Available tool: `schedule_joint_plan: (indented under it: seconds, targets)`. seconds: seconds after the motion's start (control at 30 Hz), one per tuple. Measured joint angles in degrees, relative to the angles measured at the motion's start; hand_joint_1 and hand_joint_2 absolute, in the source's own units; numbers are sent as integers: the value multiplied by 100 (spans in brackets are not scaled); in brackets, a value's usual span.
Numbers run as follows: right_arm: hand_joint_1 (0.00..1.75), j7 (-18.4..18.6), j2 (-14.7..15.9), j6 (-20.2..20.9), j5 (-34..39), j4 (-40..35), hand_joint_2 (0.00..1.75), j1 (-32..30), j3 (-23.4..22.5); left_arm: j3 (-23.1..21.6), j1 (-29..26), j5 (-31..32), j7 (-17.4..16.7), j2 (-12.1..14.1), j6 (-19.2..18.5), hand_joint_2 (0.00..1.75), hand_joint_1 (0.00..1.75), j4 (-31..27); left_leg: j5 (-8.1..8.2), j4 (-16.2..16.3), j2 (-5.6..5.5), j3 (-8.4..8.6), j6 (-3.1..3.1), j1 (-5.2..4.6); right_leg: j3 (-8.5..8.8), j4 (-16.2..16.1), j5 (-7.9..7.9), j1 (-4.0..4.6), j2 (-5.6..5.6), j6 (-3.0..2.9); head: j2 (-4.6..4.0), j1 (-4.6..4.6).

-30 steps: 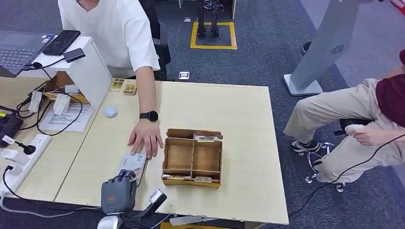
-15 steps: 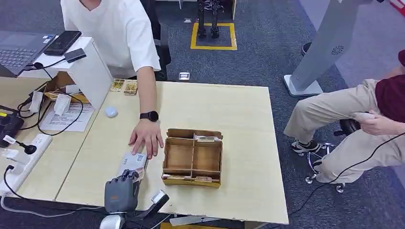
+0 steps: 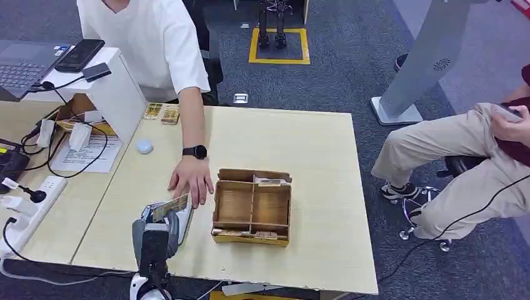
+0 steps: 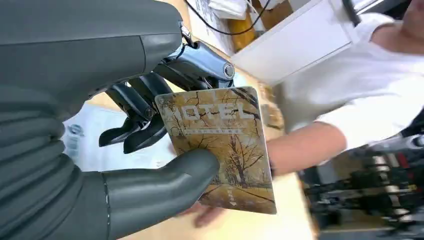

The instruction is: Pass the card to the sensor for recognition and then transmit it.

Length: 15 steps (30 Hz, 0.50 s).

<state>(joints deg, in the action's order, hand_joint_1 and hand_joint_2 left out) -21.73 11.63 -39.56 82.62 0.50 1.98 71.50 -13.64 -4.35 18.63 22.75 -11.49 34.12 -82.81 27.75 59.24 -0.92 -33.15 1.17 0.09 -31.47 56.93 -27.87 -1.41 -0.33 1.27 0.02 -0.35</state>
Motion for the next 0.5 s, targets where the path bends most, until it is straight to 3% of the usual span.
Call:
schedule_joint_plan:
  seconds: [0.23, 0.5]
  targets:
    - [0, 76, 31, 0, -33, 0, 175, -5, -35, 0, 163, -265, 42, -101, -94, 175, 175, -460, 0, 0, 0, -4, 0, 1, -5, 0, 0, 1, 0, 0, -2, -2]
    - [0, 153, 33, 0, -50, 0, 175, 20, -35, 0, 510, -698, -328, -129, -129, 175, 175, -464, -1, 0, 0, -6, 0, 1, -5, 1, 0, 0, 0, 0, -2, -2]
